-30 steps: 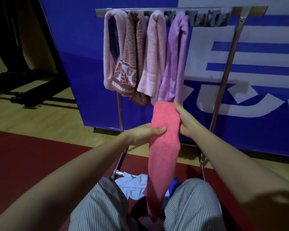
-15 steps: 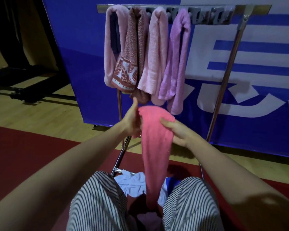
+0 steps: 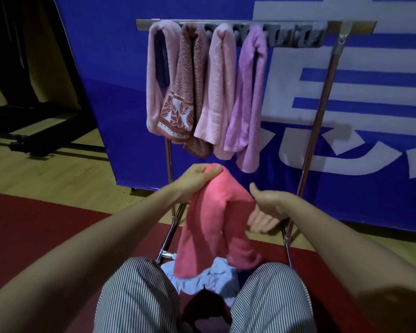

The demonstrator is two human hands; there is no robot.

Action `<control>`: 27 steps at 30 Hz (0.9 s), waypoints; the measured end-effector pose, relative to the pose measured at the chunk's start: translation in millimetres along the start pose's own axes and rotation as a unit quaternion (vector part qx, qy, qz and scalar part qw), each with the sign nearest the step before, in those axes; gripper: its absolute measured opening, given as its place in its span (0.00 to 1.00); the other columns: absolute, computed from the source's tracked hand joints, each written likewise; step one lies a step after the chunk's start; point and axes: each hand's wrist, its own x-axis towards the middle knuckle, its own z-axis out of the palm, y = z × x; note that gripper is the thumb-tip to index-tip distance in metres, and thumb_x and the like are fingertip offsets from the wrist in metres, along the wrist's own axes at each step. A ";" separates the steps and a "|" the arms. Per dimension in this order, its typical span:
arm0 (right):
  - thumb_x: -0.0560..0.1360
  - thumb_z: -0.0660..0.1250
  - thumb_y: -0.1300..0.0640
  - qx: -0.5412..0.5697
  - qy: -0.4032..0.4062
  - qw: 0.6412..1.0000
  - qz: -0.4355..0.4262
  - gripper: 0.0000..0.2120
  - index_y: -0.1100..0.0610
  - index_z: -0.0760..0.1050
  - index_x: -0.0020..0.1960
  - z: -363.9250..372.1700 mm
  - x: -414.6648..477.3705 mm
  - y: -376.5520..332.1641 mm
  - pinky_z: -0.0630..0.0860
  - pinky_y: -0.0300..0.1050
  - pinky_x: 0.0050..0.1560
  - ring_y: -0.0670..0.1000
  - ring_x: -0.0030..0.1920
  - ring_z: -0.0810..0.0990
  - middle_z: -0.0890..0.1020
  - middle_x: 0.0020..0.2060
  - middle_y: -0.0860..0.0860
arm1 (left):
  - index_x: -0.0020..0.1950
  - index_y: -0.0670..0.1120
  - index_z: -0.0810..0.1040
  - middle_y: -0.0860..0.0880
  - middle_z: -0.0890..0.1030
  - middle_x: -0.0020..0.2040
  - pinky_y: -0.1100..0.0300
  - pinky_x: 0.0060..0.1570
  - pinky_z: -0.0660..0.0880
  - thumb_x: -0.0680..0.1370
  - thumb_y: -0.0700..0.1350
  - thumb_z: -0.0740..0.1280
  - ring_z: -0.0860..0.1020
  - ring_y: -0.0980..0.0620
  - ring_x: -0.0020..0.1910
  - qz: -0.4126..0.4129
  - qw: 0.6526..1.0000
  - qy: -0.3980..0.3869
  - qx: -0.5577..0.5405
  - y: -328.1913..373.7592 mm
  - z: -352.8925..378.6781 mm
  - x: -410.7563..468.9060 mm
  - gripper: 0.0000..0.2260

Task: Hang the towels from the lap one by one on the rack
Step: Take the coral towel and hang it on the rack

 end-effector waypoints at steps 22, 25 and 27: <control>0.73 0.70 0.56 0.384 0.212 0.815 -0.379 0.12 0.60 0.76 0.34 -49.9 -40.8 -106.1 0.77 0.38 0.37 0.44 0.24 0.78 0.79 0.21 0.49 | 0.30 0.47 0.75 0.55 0.74 0.21 0.69 0.22 0.65 0.81 0.50 0.58 0.69 0.62 0.21 0.068 0.997 0.027 -0.034 64.6 29.8 58.8 0.21; 0.71 0.71 0.49 0.354 0.222 0.829 -0.370 0.13 0.60 0.79 0.39 -79.3 -47.4 -111.3 0.80 0.44 0.50 0.49 0.36 0.82 0.83 0.32 0.53 | 0.40 0.43 0.79 0.51 0.82 0.30 0.63 0.35 0.76 0.80 0.47 0.61 0.78 0.57 0.30 0.091 0.982 0.057 -0.153 93.5 34.3 75.0 0.14; 0.73 0.69 0.48 0.345 0.223 0.833 -0.371 0.13 0.59 0.79 0.41 -96.4 -59.2 -121.2 0.78 0.48 0.53 0.53 0.41 0.81 0.82 0.38 0.55 | 0.42 0.42 0.80 0.49 0.83 0.32 0.60 0.40 0.77 0.80 0.47 0.62 0.79 0.54 0.34 0.110 0.978 0.057 -0.168 122.3 33.7 89.4 0.13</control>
